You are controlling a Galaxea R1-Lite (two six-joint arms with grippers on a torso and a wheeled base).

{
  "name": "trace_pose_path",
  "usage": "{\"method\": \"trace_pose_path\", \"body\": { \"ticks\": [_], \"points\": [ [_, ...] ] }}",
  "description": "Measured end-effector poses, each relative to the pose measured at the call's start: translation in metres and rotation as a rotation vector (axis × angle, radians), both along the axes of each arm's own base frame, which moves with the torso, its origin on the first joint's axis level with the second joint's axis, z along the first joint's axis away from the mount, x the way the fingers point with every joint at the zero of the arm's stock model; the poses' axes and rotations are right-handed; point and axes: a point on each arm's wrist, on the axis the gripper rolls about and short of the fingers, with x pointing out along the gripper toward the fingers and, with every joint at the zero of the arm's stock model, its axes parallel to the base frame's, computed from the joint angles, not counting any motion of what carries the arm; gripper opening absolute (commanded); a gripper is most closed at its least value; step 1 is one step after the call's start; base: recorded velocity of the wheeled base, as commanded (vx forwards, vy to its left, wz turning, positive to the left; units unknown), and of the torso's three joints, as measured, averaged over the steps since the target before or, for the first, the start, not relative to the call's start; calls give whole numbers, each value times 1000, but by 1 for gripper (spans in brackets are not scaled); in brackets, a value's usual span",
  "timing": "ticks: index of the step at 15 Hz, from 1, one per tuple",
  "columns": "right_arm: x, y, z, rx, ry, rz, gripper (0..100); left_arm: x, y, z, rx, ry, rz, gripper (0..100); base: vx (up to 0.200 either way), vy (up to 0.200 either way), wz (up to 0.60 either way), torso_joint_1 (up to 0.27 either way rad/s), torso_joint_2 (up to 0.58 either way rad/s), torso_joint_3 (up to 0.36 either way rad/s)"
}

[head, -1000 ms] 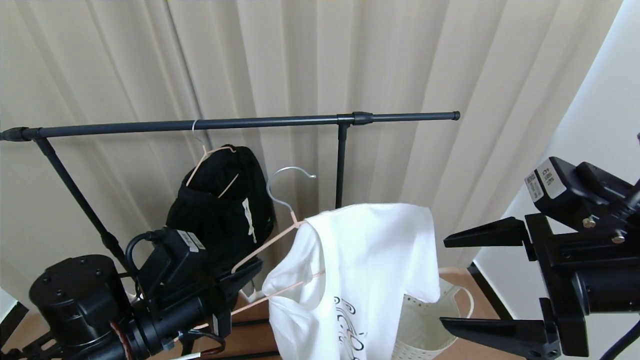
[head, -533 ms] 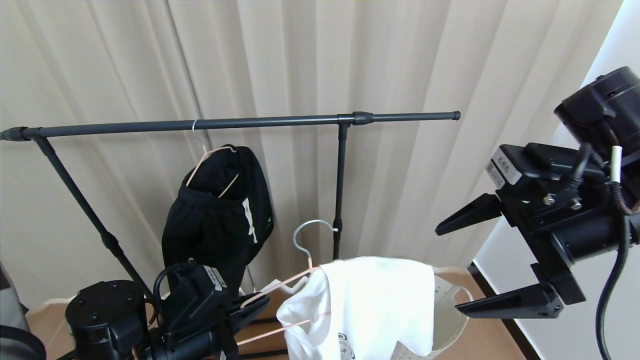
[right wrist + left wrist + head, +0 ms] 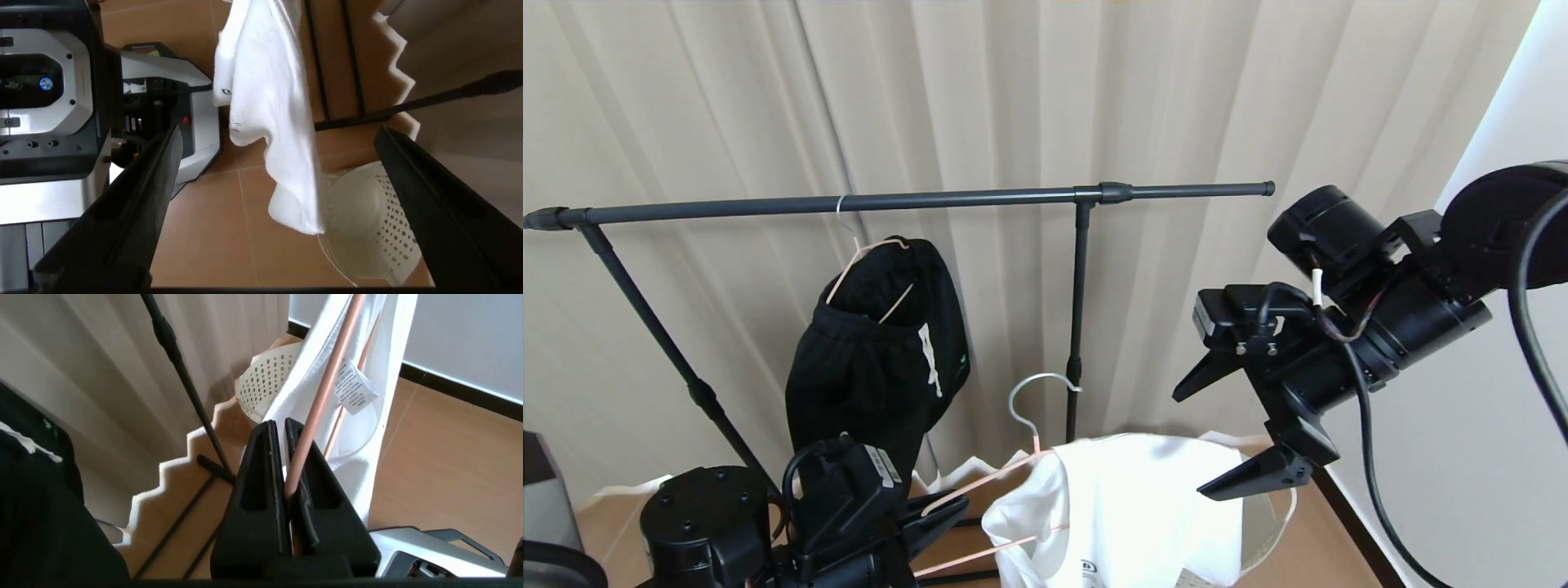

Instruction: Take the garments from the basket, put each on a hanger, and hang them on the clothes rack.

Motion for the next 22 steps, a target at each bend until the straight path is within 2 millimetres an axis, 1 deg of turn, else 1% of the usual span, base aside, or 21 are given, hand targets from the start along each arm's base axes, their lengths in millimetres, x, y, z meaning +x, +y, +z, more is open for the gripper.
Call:
{"method": "trace_pose_path", "body": {
  "ticks": [2, 6, 11, 15, 22],
  "points": [
    [9, 5, -8, 3, -8, 0, 100, -2, -1, -1, 3, 7, -10, 0, 0, 0, 0, 0, 0, 0],
    [18, 13, -22, -1, 14, 13, 100, -3, -2, -1, 4, 9, -14, 0, 0, 0, 0, 0, 0, 0],
    [23, 28, -35, -10, 25, 45, 100, -3, -2, -1, 1, 7, -14, 0, 0, 0, 0, 0, 0, 0],
    [29, 32, -45, -15, 26, 45, 100, -5, -5, 0, 0, 6, -27, 0, 0, 0, 0, 0, 0, 0],
    [30, 36, -51, -23, 38, 53, 100, -3, -7, 2, -27, 12, -22, 0, 0, 0, 0, 0, 0, 0]
  ]
}}
